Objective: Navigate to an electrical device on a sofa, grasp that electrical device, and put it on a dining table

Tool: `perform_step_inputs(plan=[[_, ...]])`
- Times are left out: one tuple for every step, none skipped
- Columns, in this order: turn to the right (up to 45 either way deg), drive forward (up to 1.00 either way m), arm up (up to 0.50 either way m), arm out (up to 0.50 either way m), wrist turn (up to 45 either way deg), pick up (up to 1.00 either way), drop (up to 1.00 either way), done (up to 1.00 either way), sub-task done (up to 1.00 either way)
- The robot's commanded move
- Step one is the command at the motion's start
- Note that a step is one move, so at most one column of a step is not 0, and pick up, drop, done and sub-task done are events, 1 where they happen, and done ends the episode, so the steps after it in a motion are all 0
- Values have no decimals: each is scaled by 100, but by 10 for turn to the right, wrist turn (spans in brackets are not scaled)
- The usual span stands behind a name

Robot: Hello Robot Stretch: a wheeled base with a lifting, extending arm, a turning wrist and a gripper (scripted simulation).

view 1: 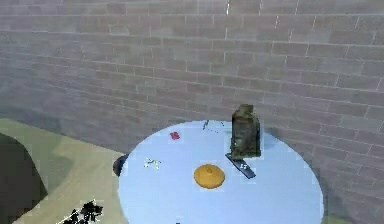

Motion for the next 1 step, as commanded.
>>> perform_step_inputs(plan=[[360,0,0,0,0,0,0,0,0]])
